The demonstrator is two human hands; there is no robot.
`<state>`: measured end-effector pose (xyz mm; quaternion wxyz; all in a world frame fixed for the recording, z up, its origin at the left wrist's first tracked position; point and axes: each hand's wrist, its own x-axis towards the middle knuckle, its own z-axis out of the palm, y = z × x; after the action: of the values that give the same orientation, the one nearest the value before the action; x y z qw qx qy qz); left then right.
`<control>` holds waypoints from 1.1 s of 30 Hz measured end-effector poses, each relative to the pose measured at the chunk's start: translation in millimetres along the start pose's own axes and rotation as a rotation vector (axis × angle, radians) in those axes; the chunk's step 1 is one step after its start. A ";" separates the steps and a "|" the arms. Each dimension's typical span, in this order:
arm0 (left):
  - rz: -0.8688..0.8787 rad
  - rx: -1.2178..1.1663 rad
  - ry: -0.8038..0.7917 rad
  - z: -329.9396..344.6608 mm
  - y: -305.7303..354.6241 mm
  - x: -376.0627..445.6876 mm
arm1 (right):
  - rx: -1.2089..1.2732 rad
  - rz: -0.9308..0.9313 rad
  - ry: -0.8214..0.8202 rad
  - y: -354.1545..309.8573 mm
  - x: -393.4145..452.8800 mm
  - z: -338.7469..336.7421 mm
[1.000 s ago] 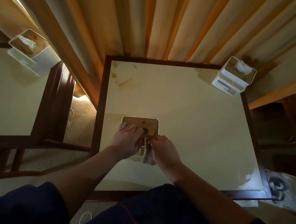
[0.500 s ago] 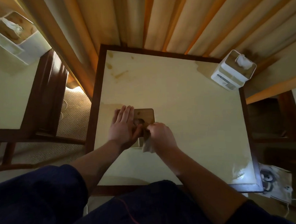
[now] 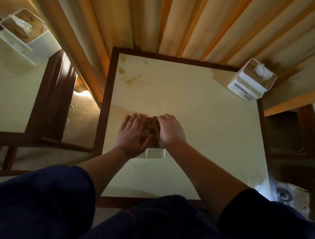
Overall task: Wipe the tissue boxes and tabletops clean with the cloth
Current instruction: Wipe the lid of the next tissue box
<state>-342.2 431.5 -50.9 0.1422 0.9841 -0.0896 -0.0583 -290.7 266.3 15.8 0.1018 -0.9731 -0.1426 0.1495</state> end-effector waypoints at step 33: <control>0.016 -0.042 0.073 5.1 -4.6 0.2 | 0.033 -0.017 -0.080 -2.1 -15.8 -1.3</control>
<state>-342.0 434.4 -57.1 0.1664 0.9816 -0.0908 -0.0233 -305.3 263.2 21.7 0.1134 -0.9633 -0.1523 0.1899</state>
